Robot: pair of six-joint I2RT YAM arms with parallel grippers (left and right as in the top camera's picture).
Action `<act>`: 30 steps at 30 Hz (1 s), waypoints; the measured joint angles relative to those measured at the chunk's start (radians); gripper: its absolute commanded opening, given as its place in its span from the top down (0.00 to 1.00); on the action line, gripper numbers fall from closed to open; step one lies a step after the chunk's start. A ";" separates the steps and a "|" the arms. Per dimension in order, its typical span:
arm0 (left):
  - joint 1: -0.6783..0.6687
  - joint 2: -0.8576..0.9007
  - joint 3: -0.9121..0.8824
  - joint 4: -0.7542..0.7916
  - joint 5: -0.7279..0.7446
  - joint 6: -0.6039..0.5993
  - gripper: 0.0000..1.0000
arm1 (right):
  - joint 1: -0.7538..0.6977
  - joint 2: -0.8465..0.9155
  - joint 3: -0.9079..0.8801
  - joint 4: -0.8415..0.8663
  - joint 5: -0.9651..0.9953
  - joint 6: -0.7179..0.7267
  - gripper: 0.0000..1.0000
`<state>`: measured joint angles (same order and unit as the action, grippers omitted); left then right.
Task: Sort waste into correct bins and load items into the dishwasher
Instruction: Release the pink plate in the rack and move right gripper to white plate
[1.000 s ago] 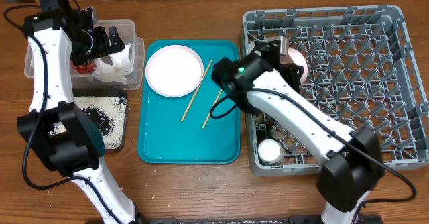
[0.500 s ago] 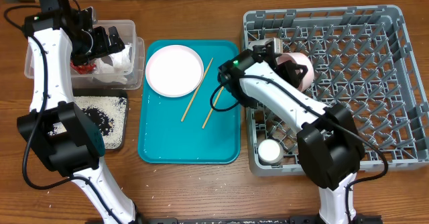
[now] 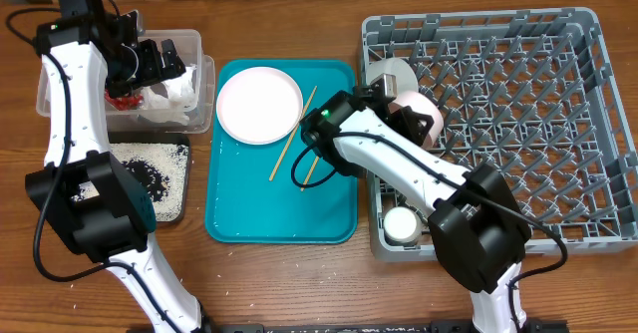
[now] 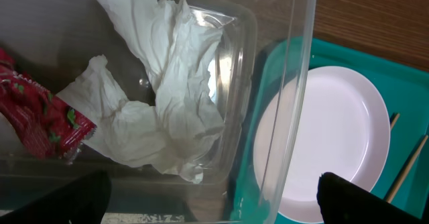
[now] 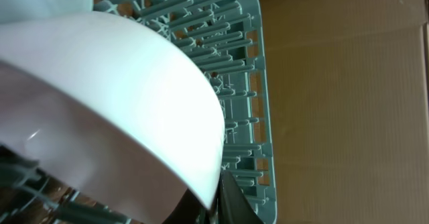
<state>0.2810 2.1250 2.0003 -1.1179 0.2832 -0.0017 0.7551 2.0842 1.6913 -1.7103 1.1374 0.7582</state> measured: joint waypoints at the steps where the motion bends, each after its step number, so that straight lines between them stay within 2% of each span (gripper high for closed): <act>1: 0.000 0.000 0.000 0.000 0.000 0.000 0.00 | 0.014 0.000 0.000 0.005 -0.023 0.002 0.61; 7: 0.000 0.000 0.000 0.000 0.000 0.000 0.00 | 0.140 0.002 0.005 0.014 -0.089 -0.011 0.21; 13: 0.000 0.000 0.000 0.000 0.000 0.000 0.00 | 0.164 0.002 0.121 0.034 -0.103 -0.010 0.00; 18: 0.000 0.000 0.000 0.000 0.000 0.000 0.00 | 0.103 0.002 0.287 0.224 -0.154 -0.020 0.00; 21: 0.000 0.000 0.000 0.000 0.000 0.000 0.00 | 0.035 0.002 0.296 0.532 -0.351 -0.072 0.01; 23: 0.000 0.000 0.000 -0.001 0.000 0.000 0.00 | -0.018 0.007 0.282 0.734 -0.557 -0.132 0.10; 24: 0.000 0.000 0.000 0.000 0.000 0.000 0.00 | -0.052 0.006 0.258 0.821 -0.667 -0.161 0.18; 26: 0.000 0.000 0.000 0.000 0.000 0.000 0.00 | -0.109 0.008 0.217 0.922 -0.833 -0.187 0.29; 30: 0.000 0.000 0.000 0.000 0.000 0.000 0.00 | -0.187 0.010 0.106 1.077 -1.029 -0.197 0.40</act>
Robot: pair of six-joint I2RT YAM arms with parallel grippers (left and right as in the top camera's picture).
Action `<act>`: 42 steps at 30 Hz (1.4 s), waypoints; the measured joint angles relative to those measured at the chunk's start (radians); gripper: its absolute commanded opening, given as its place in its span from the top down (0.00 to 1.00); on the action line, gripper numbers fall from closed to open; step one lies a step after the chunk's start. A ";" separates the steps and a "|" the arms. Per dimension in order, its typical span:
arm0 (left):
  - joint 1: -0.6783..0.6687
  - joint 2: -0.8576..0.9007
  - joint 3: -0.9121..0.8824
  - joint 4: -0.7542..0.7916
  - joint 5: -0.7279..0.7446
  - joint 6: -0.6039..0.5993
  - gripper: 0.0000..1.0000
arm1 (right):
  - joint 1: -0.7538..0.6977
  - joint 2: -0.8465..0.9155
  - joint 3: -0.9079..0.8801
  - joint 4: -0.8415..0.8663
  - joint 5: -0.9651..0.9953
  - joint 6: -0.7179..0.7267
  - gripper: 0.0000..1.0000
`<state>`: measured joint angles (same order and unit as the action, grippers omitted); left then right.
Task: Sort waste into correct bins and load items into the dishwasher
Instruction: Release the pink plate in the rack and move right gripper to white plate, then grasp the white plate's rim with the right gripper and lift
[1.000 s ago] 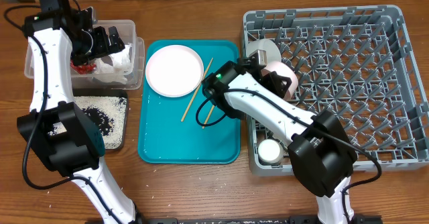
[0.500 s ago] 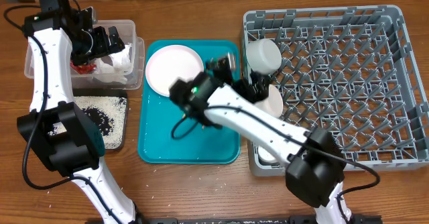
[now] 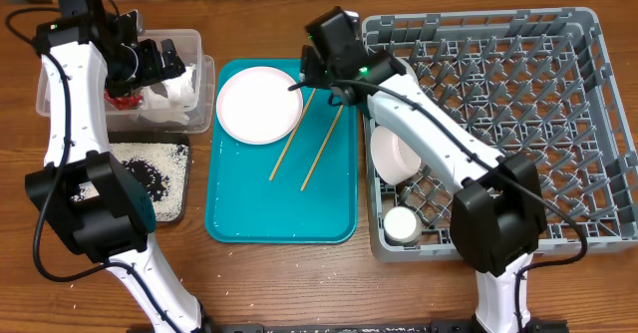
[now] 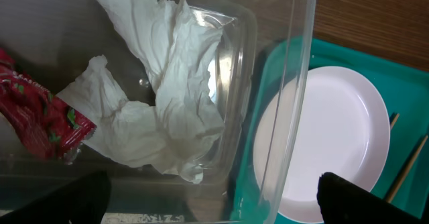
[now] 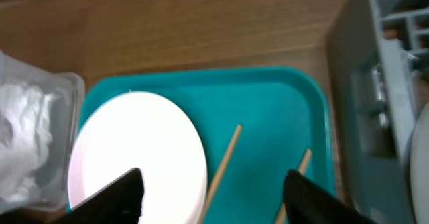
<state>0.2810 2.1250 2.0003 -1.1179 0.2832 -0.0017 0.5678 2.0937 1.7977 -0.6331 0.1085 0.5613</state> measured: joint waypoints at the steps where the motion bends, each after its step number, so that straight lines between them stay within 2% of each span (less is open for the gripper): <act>1: 0.000 0.000 0.000 -0.001 0.000 0.000 0.00 | -0.003 0.000 -0.029 0.042 -0.024 -0.002 0.41; 5: 0.000 0.000 0.000 0.000 0.000 0.000 0.00 | 0.025 0.037 -0.083 0.151 -0.085 0.000 0.43; 14: 0.000 0.000 0.000 0.000 0.000 0.000 0.00 | 0.034 0.190 -0.084 0.194 -0.212 -0.005 0.51; 23: 0.000 0.000 0.000 0.000 0.000 0.000 0.00 | 0.034 0.215 -0.084 0.222 -0.244 -0.005 0.79; 24: 0.000 0.000 0.000 0.000 0.000 0.000 0.00 | 0.033 0.216 -0.084 0.220 -0.241 -0.005 0.84; 29: 0.000 0.000 0.000 0.000 0.000 0.000 0.00 | 0.035 0.216 -0.084 0.190 -0.229 0.018 0.96; 34: 0.000 0.000 0.000 0.000 0.000 0.000 0.00 | 0.037 0.216 -0.083 0.172 -0.232 0.021 0.96; 39: 0.000 0.000 0.000 0.000 0.000 0.000 0.00 | 0.032 0.216 0.018 -0.023 -0.228 0.002 0.96; 42: 0.000 0.000 0.000 0.000 0.000 0.000 0.00 | 0.027 0.196 0.145 -0.150 -0.195 -0.053 0.96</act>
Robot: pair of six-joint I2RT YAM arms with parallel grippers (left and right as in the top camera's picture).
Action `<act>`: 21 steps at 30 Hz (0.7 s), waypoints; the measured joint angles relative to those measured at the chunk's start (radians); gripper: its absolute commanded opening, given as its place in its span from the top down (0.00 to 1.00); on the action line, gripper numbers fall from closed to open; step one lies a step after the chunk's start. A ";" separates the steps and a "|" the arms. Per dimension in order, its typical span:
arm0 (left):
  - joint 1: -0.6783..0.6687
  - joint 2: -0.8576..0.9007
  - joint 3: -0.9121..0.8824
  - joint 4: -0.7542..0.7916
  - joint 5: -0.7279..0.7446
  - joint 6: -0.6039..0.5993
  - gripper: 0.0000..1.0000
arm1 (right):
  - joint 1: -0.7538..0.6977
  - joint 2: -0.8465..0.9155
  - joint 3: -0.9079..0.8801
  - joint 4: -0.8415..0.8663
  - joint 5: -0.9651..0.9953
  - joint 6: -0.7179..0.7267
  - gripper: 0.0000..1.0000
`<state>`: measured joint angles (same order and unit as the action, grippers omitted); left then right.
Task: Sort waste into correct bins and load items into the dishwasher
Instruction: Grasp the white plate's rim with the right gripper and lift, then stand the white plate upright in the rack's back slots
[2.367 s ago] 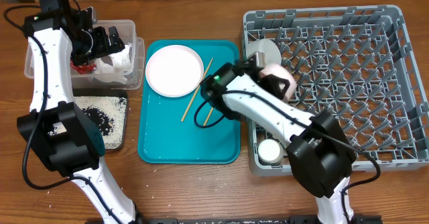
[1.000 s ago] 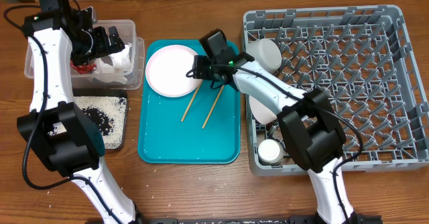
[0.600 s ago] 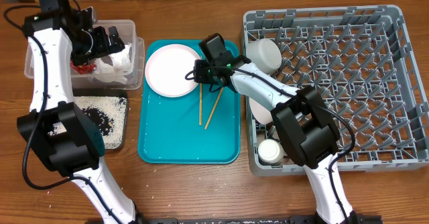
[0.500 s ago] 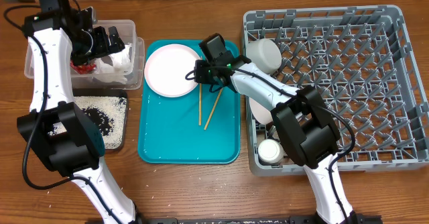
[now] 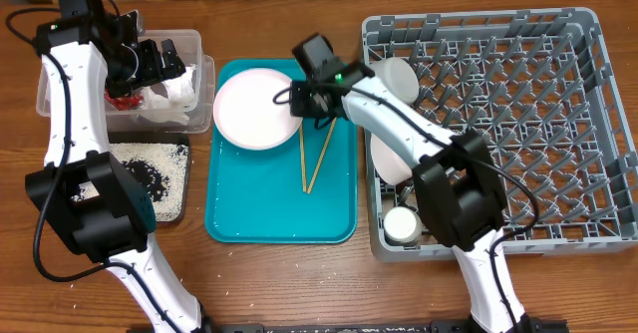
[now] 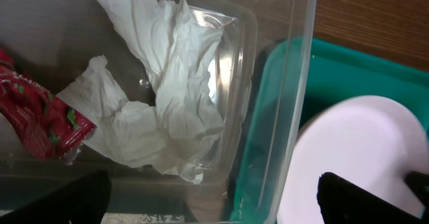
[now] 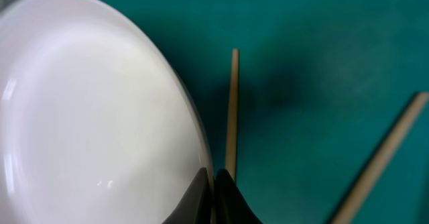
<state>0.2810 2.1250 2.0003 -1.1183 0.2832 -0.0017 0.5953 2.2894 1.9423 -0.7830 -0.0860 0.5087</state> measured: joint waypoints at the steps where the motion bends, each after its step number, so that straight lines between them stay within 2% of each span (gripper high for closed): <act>1: 0.000 0.000 0.000 0.000 0.000 0.000 0.00 | -0.001 -0.019 0.028 -0.033 0.025 -0.019 0.96; 3: 0.000 0.000 0.000 0.000 0.000 0.000 0.00 | -0.005 -0.101 0.105 -0.160 0.137 -0.057 0.96; 7: 0.000 0.000 0.000 0.000 0.000 0.000 0.00 | -0.035 -0.249 0.159 -0.288 0.369 -0.080 0.96; 11: 0.000 0.000 0.000 0.000 0.000 0.000 0.00 | -0.116 -0.425 0.173 -0.379 0.784 -0.091 0.96; 15: 0.000 0.000 0.000 0.000 0.000 0.000 0.00 | -0.164 -0.470 0.179 -0.452 1.142 -0.158 0.96; 21: 0.000 0.000 0.000 0.000 0.000 0.000 0.00 | -0.262 -0.468 0.113 -0.484 1.289 -0.313 0.96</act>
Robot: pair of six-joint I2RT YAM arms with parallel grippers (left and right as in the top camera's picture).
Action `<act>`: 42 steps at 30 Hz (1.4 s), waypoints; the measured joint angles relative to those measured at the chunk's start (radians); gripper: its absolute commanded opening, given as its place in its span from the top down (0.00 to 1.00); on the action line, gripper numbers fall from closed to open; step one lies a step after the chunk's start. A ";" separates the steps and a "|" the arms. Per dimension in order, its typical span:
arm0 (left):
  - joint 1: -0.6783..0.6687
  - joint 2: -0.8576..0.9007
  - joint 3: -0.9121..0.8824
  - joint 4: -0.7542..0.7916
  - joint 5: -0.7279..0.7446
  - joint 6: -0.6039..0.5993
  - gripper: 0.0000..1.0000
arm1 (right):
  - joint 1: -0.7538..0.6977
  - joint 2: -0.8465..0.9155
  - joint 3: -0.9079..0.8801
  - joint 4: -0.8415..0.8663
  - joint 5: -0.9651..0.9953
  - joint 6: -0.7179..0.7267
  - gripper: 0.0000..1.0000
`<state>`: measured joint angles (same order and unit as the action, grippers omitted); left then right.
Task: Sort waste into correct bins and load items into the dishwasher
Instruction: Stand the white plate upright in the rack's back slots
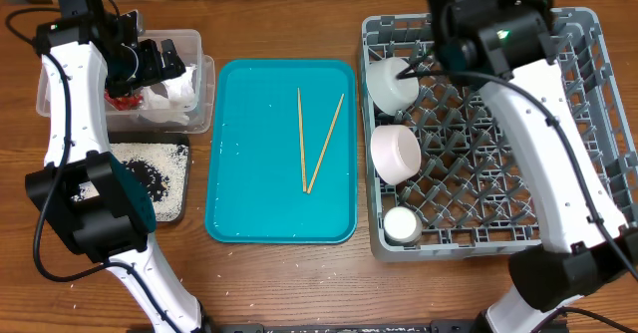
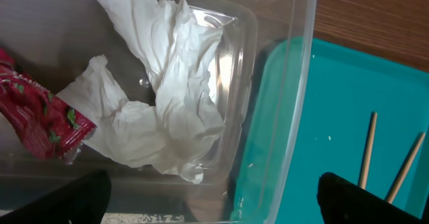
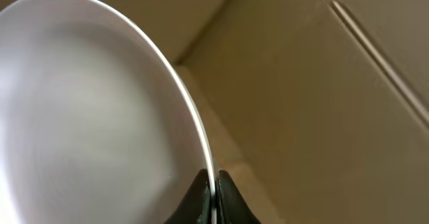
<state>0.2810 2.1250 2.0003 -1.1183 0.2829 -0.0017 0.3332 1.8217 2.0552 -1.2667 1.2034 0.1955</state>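
The white plate (image 3: 94, 117) fills the right wrist view, its rim pinched between the fingertips of my right gripper (image 3: 213, 184), with brown cardboard behind it. Overhead, my right arm (image 1: 488, 34) is raised over the far left part of the grey dish rack (image 1: 518, 124); its fingers and the plate lie at the frame's top edge, hard to make out. Two wooden chopsticks (image 1: 301, 139) lie on the teal tray (image 1: 249, 193). My left gripper (image 2: 214, 197) hangs open over the clear bin (image 1: 194, 49), holding nothing.
The clear bin holds crumpled white tissue (image 2: 161, 103) and a red wrapper (image 2: 40, 120). A tray of dark granules (image 1: 150, 178) sits in front of it. In the rack's left column are two white bowls (image 1: 396, 154) and a white cup (image 1: 401, 225).
The plate has left the teal tray: my right gripper, then shut on its rim at the tray, now holds it high over the rack's far left. The left arm has not moved.
My right gripper first held a white bowl at the rack's left side. Then the bowl lay in the rack and the gripper was open above the tray near the plate. Then it was shut on the plate's rim, and now the plate is up over the rack.
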 measured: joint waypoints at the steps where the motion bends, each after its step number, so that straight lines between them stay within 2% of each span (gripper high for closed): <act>1: 0.000 0.000 0.000 0.000 0.000 0.000 0.00 | -0.027 0.001 -0.036 0.004 0.013 -0.016 0.96; 3: 0.000 0.000 0.000 0.000 0.000 0.000 0.00 | -0.060 0.002 -0.112 0.035 0.029 -0.035 0.96; 8: 0.000 0.000 0.000 0.000 0.000 0.000 0.00 | -0.049 0.005 -0.291 0.257 0.034 -0.088 0.96; 15: 0.000 0.000 0.000 0.000 0.000 0.000 0.00 | 0.038 0.006 -0.332 0.407 -0.010 -0.175 0.96; 32: 0.000 0.000 0.000 0.000 0.000 0.000 0.00 | 0.042 0.127 -0.359 0.436 -0.098 -0.231 0.95; 33: 0.000 0.000 0.000 0.000 0.000 0.000 0.00 | 0.042 0.127 -0.359 0.436 -0.100 -0.232 0.85; 34: 0.000 0.000 0.000 0.000 0.000 0.000 0.00 | 0.042 0.127 -0.359 0.438 -0.122 -0.233 0.60; 36: 0.000 0.000 0.001 0.000 0.000 0.000 0.00 | 0.042 0.127 -0.359 0.438 -0.170 -0.234 0.20; 38: 0.000 0.000 0.000 0.000 0.000 0.000 0.00 | 0.042 0.127 -0.359 0.442 -0.219 -0.233 0.04; 39: 0.000 0.000 0.001 0.000 0.000 0.000 0.00 | 0.042 0.127 -0.359 0.443 -0.229 -0.233 0.00; 42: 0.000 0.000 0.001 0.000 0.000 0.000 0.00 | 0.048 0.123 -0.359 0.444 -0.273 -0.219 0.00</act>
<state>0.2810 2.1250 2.0010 -1.1179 0.2829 -0.0017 0.3813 1.9446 1.6958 -0.8230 0.9306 -0.0238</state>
